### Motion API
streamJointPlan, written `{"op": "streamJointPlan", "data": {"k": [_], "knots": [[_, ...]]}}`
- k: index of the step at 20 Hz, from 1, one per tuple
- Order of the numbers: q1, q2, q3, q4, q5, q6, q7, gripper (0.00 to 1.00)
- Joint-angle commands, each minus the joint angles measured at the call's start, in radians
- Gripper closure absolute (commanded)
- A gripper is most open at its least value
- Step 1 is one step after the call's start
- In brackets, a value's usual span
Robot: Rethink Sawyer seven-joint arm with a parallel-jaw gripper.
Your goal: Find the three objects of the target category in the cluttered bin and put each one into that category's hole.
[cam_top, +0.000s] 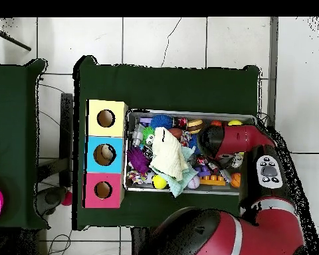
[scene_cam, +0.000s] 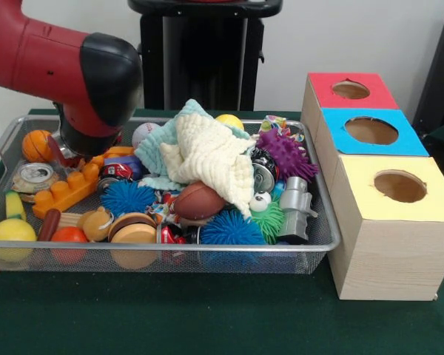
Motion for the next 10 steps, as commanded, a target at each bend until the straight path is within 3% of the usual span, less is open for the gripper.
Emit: {"op": "streamJointPlan", "data": {"k": [1, 10], "knots": [[-0.023, -0.084, 0.107, 0.034, 0.103, 0.169, -0.082, 1.0], [-0.003, -0.058, 0.136, -0.02, 0.183, 0.224, -0.01, 1.0]]}}
